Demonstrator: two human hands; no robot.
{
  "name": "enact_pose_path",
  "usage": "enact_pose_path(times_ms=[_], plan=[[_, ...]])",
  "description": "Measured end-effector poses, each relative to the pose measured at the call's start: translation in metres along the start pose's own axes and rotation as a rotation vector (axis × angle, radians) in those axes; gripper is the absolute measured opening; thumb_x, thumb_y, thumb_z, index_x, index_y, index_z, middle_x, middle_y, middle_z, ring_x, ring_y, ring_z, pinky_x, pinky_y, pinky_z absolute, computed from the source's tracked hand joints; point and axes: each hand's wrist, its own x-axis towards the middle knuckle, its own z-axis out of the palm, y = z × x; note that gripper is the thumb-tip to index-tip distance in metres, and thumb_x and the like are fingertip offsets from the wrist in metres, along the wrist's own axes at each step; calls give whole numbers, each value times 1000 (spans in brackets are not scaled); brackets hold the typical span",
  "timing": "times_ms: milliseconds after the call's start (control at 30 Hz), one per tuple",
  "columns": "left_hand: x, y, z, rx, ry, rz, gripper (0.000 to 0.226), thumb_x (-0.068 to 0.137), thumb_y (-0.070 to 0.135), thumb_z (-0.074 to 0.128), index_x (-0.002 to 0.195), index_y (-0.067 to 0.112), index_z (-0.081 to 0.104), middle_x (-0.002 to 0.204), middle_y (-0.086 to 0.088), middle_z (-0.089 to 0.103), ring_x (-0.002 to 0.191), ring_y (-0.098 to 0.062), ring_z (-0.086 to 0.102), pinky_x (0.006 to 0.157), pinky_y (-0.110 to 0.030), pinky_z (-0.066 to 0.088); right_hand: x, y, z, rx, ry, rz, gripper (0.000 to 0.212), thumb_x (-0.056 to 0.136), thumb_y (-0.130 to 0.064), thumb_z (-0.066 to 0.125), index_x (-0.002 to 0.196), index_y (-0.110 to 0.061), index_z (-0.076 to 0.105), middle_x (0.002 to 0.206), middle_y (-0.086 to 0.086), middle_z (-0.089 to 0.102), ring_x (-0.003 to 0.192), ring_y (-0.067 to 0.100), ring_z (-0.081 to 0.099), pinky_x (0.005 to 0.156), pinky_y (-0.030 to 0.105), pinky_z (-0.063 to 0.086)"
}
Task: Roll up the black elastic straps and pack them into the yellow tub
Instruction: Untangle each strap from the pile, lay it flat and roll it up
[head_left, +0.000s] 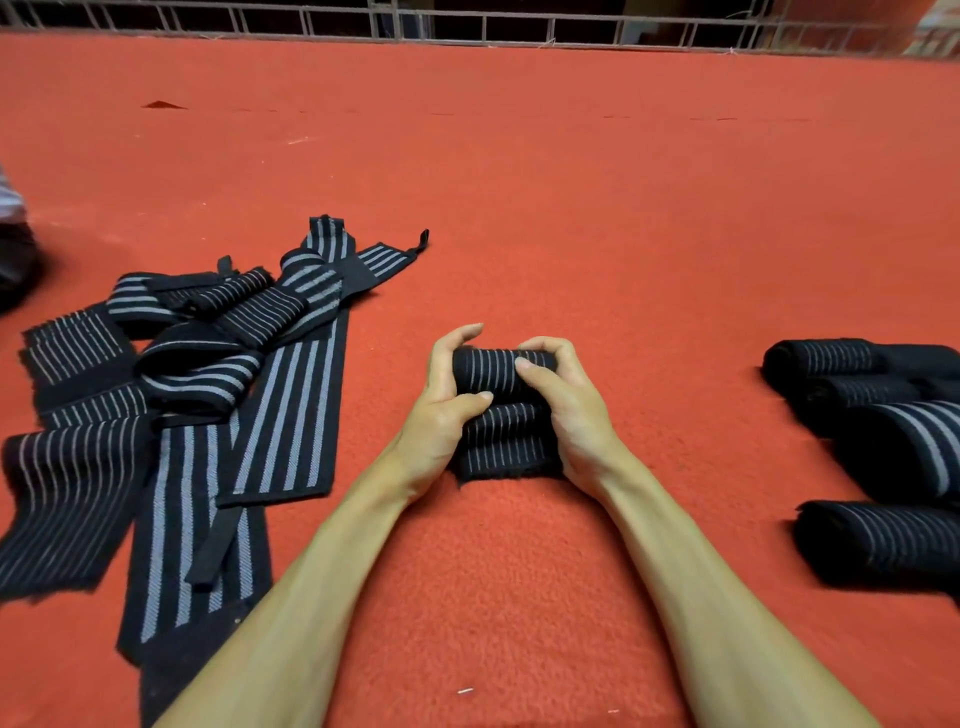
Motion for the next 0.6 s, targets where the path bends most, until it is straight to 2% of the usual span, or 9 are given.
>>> enact_pose_path(times_ms=[100, 233, 367, 433, 500, 600], plan=[[0, 3, 3, -100, -3, -29, 55, 82, 24, 54, 134, 29, 36, 104, -2, 55, 89, -6, 59, 76, -21, 51, -1, -2, -3, 55, -34, -14, 16, 77, -22, 53, 93, -25, 52, 88, -3, 57, 77, 12, 55, 68, 31, 47], [0, 4, 6, -68, 44, -26, 38, 93, 44, 52, 126, 28, 43, 105, 3, 57, 87, 1, 59, 73, -14, 48, -1, -2, -4, 114, -104, -97, 16, 68, -8, 47, 81, -18, 48, 95, -4, 52, 89, 16, 46, 78, 32, 38], [-1, 5, 5, -59, 44, -4, 28, 89, 37, 48, 114, 24, 48, 101, 3, 58, 84, 3, 59, 73, -14, 48, -2, -4, -3, 129, -149, -123, 16, 67, -5, 46, 79, -16, 46, 96, -2, 49, 80, 7, 48, 69, 20, 41], [-1, 3, 3, -126, 63, 0, 27, 87, 30, 52, 112, 20, 50, 97, 3, 60, 82, 0, 60, 72, -18, 50, -1, -2, -2, 99, -151, -114, 11, 73, -11, 49, 83, -16, 50, 96, -1, 52, 81, 7, 50, 70, 18, 42], [-1, 2, 0, -126, 85, 22, 28, 85, 26, 58, 112, 20, 51, 97, 3, 59, 84, -2, 59, 73, -20, 50, 1, 2, 1, 94, -97, -76, 11, 82, -24, 55, 91, -18, 55, 96, 0, 56, 88, 11, 52, 79, 27, 45], [0, -1, -2, -119, 107, 44, 43, 79, 24, 67, 118, 21, 50, 100, 0, 56, 90, -5, 56, 80, -21, 48, 5, 6, 5, 49, 22, -1, 34, 85, -45, 59, 106, -19, 57, 103, 2, 61, 94, 13, 58, 89, 40, 49]])
